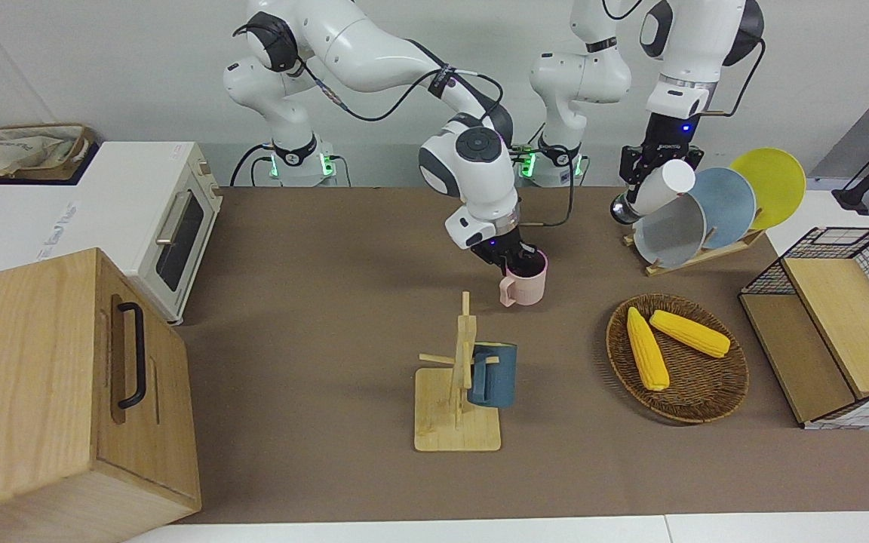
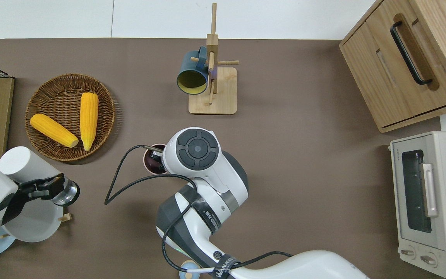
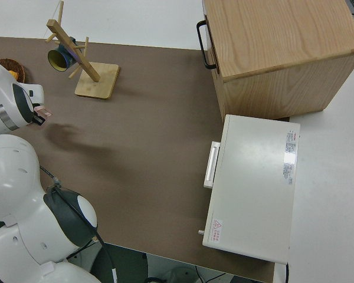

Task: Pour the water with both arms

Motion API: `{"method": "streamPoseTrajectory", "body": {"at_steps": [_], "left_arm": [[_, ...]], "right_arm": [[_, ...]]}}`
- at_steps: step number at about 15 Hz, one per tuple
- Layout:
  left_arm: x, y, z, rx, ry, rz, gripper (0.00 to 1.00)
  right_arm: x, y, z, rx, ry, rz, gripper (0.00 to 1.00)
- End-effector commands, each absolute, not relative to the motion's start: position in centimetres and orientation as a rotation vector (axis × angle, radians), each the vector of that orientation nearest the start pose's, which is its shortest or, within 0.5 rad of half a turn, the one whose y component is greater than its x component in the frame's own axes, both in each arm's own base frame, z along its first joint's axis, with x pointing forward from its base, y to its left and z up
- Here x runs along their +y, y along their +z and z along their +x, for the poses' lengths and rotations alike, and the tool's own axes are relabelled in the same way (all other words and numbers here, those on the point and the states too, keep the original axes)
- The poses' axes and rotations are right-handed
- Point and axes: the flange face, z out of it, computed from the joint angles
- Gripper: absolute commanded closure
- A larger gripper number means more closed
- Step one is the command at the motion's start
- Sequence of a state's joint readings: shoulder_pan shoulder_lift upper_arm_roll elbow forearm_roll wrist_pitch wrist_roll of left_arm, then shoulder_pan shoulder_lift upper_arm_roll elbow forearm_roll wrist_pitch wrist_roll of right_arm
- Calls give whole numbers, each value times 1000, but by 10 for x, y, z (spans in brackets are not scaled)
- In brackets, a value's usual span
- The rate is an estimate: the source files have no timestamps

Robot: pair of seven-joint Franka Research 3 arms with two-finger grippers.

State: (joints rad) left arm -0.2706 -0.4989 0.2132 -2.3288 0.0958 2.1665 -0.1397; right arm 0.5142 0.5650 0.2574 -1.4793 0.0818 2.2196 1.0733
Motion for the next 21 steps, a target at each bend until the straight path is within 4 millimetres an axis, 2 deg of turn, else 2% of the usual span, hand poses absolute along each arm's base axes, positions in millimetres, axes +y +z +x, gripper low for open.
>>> {"method": "streamPoseTrajectory", "body": {"at_steps": [1,4,9,10,11,12,13,14,15,17,21], "left_arm": [[-9,564,426,-55,-590,-3141,1000],[-11,556,425,-40,-571,-3143,1000],[-13,551,426,-36,-573,-3146,1000],[-13,551,427,-31,-573,-3146,1000],[-12,550,427,-33,-573,-3146,1000],[-11,550,427,-35,-572,-3147,1000],[-11,550,427,-33,-572,-3146,1000],[-11,550,427,-33,-572,-3146,1000],[-10,550,428,-35,-572,-3147,1000],[-11,550,427,-33,-572,-3146,1000],[-12,548,427,-27,-568,-3147,1000]], "right_arm": [[510,344,529,602,76,-2764,996],[523,323,524,615,62,-2735,996],[534,324,524,616,50,-2712,972],[534,324,525,618,52,-2714,909],[534,323,524,617,57,-2718,768],[534,323,525,618,55,-2718,553],[534,323,524,619,59,-2718,279],[534,323,524,621,58,-2719,84],[534,325,525,620,57,-2717,22],[532,324,526,622,63,-2729,19],[532,353,535,619,93,-2755,19]]}}
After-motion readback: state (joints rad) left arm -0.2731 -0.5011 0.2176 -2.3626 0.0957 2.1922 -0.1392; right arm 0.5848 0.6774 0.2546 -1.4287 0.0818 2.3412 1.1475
